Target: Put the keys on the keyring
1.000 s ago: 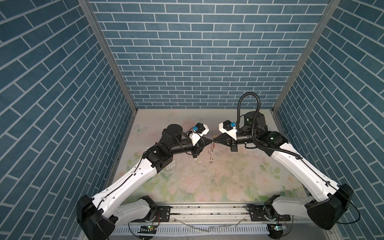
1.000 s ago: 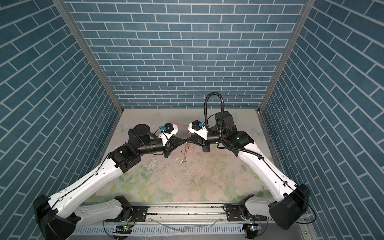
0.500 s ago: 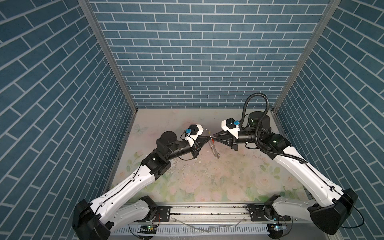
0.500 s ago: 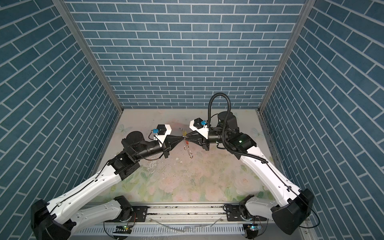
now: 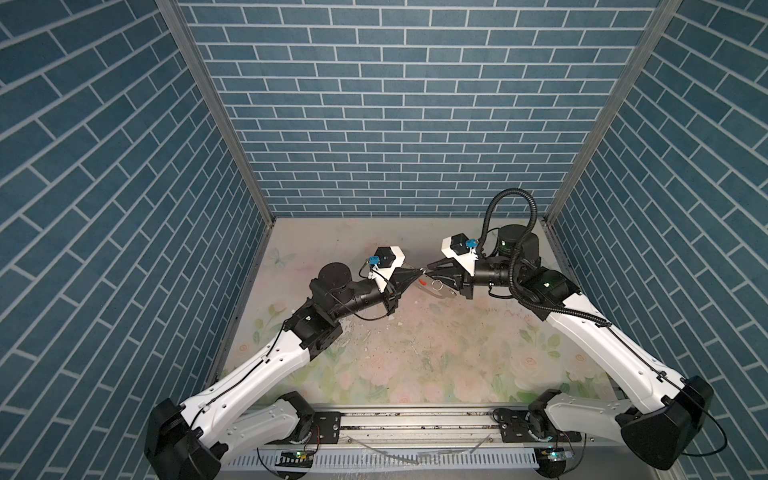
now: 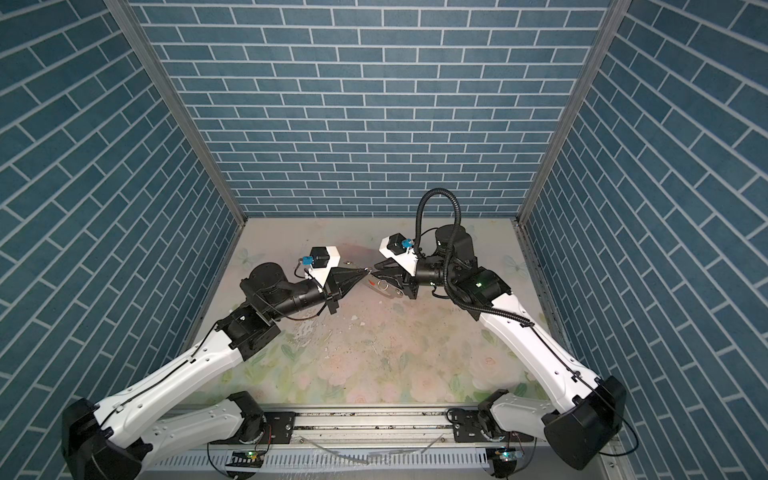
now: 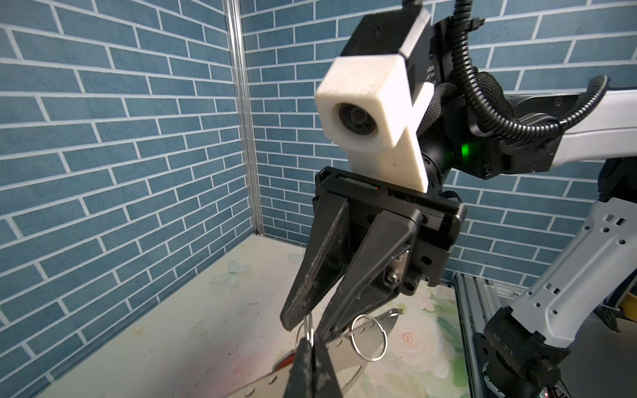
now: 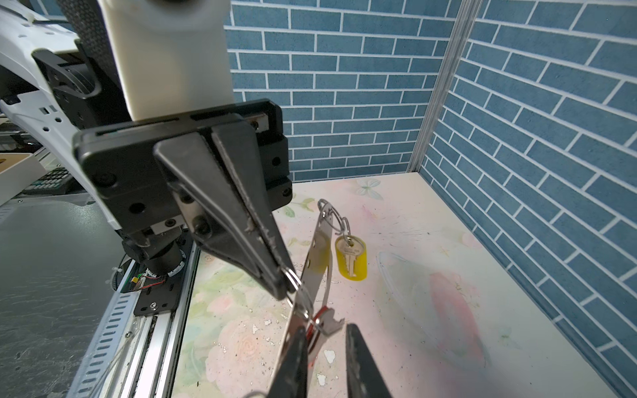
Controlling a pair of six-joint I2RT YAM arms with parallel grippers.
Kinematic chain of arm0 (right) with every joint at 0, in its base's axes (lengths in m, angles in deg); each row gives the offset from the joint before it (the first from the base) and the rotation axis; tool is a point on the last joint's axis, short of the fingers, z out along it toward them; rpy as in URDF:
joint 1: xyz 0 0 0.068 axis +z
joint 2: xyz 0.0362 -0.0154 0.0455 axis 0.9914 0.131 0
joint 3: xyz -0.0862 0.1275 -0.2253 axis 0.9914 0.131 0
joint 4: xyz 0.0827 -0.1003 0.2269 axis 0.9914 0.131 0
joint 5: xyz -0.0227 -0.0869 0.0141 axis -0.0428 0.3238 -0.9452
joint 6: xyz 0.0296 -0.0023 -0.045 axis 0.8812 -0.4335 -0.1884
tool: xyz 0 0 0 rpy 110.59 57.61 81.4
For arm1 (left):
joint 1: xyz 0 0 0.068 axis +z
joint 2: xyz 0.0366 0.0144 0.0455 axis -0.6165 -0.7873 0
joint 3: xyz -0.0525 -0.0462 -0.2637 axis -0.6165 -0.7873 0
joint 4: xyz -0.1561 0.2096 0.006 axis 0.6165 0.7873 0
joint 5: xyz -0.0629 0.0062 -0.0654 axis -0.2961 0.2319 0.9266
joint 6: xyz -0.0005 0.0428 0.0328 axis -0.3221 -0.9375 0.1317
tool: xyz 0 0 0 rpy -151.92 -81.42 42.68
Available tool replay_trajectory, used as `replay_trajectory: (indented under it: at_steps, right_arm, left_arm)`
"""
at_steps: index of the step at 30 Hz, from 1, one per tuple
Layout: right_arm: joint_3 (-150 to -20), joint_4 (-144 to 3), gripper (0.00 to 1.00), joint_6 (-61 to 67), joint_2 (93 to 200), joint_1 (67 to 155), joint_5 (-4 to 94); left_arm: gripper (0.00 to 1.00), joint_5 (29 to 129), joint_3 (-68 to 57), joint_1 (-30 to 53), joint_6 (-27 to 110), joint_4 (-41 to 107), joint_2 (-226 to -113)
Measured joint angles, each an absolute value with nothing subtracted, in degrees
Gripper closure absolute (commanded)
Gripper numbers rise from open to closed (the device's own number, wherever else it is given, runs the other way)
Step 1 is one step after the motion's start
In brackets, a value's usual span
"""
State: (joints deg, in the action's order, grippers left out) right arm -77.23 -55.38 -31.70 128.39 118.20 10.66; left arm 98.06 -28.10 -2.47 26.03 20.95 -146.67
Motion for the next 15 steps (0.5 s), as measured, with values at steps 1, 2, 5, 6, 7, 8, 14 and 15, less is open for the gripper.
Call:
replay_trajectory:
  at_steps: [1, 2, 5, 6, 7, 8, 14, 15]
  right_arm:
    - [-77.2, -55.4, 0.79, -31.7, 128.4, 118.2, 10.7]
    - [-77.2, -55.4, 0.79, -31.7, 128.4, 118.2, 10.7]
    - [-77.2, -55.6, 0.79, -31.7, 128.4, 118.2, 10.4]
    - [-77.2, -55.7, 0.79, -31.7, 128.4, 118.2, 10.3]
    - [-77.2, -55.7, 0.79, -31.7, 128.4, 118.2, 10.2]
    - [-77.2, -55.7, 0.8, -31.7, 128.4, 118.2, 10.0]
    - [-77.2, -55.6, 0.93, -31.7, 128.4, 118.2, 8.6]
    - [-77.2, -55.5, 0.97, -31.6, 128.4, 118.2, 8.3]
  left_arm:
    - [1.0, 98.1, -28.1, -2.5, 26.1, 20.9, -146.7]
    - [1.0, 98.1, -28.1, -2.5, 26.1, 20.9, -146.7]
    - [1.0, 98.2, -28.1, -2.5, 26.2, 20.9, -146.8]
    - [1.0, 98.2, -28.1, -2.5, 26.2, 20.9, -147.0]
    - [1.0, 98.3, -28.1, -2.5, 26.3, 20.9, -147.1]
    - [1.0, 98.3, -28.1, -2.5, 26.3, 20.9, -147.2]
    - [1.0, 98.3, -28.1, -2.5, 26.6, 20.7, -147.4]
    - [1.0, 98.2, -28.1, -2.5, 26.6, 20.6, -147.4]
